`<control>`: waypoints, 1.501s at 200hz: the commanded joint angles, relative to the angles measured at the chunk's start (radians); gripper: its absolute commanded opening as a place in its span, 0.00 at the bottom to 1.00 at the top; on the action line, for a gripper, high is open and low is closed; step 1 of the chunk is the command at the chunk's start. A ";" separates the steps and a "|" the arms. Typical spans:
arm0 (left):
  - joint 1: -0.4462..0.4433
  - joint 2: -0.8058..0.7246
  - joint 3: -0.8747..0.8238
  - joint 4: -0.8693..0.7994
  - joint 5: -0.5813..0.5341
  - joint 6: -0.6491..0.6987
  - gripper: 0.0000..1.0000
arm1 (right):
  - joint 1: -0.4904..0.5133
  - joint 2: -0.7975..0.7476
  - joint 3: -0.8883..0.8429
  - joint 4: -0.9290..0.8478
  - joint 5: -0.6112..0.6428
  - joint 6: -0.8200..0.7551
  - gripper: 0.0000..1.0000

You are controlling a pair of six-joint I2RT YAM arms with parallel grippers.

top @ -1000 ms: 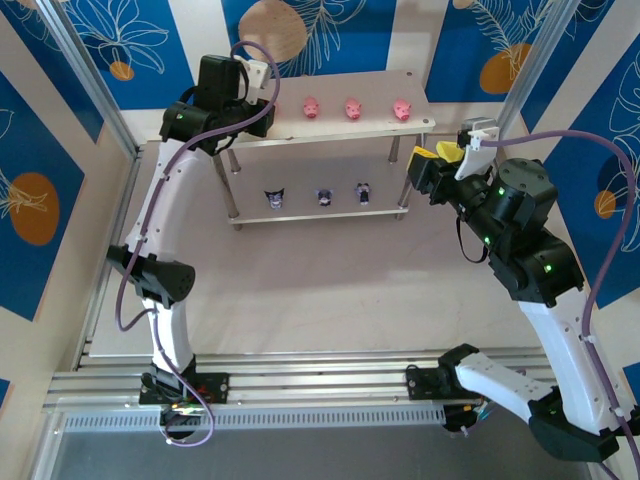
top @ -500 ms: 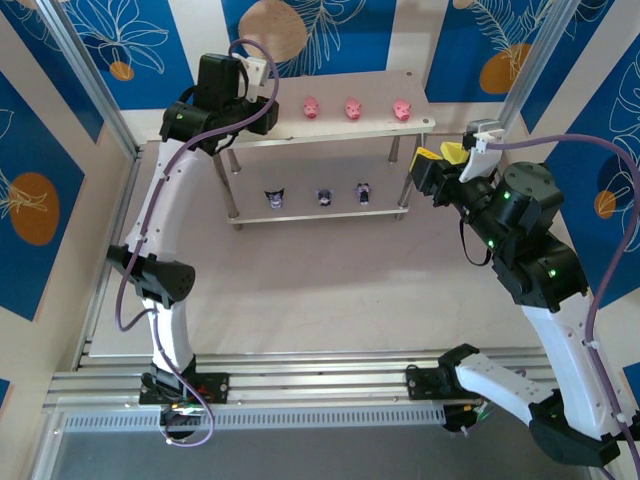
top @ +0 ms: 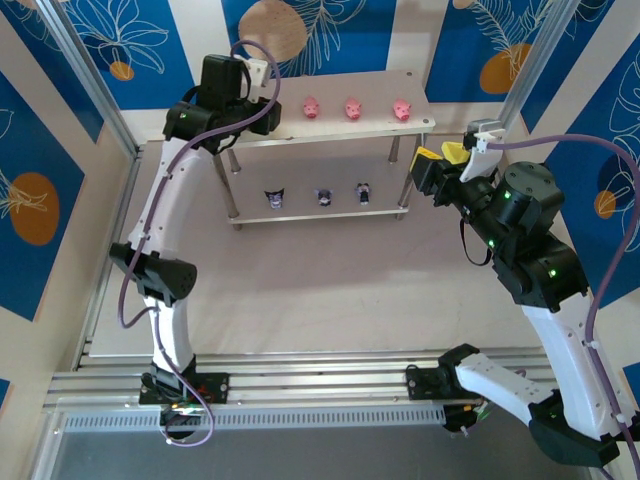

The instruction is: Place and organize the plastic toys onto the shelf

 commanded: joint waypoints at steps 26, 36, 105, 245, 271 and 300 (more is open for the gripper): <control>0.005 0.029 0.025 -0.010 0.009 -0.012 0.45 | -0.009 -0.023 -0.015 0.019 -0.006 0.008 0.54; 0.005 0.030 0.026 -0.010 0.009 -0.012 0.45 | -0.009 -0.024 -0.016 0.019 -0.007 0.007 0.54; 0.005 0.013 0.026 -0.012 0.042 -0.023 0.44 | -0.014 -0.028 -0.023 0.021 -0.017 0.013 0.55; 0.002 -0.019 0.024 -0.013 0.054 -0.041 0.42 | -0.024 -0.052 -0.035 0.016 -0.021 0.020 0.55; 0.002 -0.023 0.024 -0.016 0.049 -0.040 0.42 | -0.027 -0.060 -0.037 0.017 -0.023 0.021 0.55; 0.002 -0.010 0.024 -0.017 0.024 -0.032 0.38 | -0.029 -0.064 -0.040 0.016 -0.024 0.024 0.55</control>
